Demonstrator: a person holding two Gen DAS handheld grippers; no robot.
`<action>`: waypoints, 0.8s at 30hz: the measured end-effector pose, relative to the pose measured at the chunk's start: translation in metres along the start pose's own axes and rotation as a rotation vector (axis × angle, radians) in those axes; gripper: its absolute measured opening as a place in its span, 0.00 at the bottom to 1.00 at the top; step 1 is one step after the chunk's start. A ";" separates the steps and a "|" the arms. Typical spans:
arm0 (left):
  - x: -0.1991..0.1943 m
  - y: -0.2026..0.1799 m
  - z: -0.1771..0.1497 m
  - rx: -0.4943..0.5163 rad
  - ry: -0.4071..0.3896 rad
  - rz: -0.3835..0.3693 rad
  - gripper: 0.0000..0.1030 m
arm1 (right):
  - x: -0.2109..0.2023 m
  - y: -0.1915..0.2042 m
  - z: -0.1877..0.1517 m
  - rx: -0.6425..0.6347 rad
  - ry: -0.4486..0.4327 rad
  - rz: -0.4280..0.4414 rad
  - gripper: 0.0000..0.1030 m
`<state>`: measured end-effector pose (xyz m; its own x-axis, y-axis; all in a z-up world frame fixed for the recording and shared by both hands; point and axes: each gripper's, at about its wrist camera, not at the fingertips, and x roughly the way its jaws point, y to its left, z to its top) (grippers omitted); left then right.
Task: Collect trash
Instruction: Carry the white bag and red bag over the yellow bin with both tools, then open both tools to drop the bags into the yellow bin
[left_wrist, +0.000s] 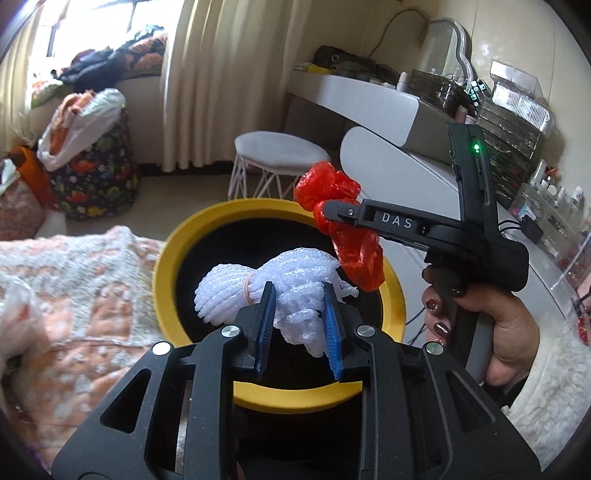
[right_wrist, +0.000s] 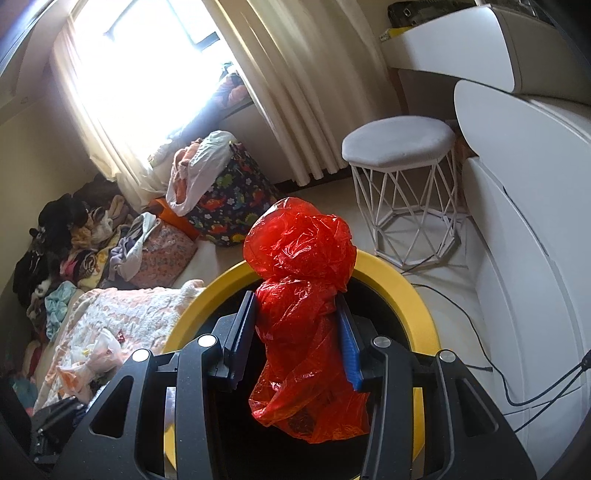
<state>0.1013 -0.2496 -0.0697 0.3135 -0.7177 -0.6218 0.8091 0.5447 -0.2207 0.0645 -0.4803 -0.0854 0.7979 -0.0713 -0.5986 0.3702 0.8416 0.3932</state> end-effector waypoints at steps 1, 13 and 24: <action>0.004 0.002 -0.001 -0.002 0.007 -0.003 0.19 | 0.001 -0.001 0.000 0.001 0.005 -0.001 0.40; 0.001 0.026 -0.007 -0.084 -0.004 0.076 0.90 | 0.009 -0.005 -0.003 0.023 0.025 -0.001 0.62; -0.036 0.040 -0.016 -0.129 -0.072 0.223 0.90 | 0.006 0.009 -0.003 -0.025 0.000 0.003 0.70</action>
<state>0.1142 -0.1954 -0.0677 0.5152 -0.6006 -0.6114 0.6474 0.7402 -0.1816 0.0712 -0.4715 -0.0869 0.7989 -0.0687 -0.5975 0.3556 0.8552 0.3771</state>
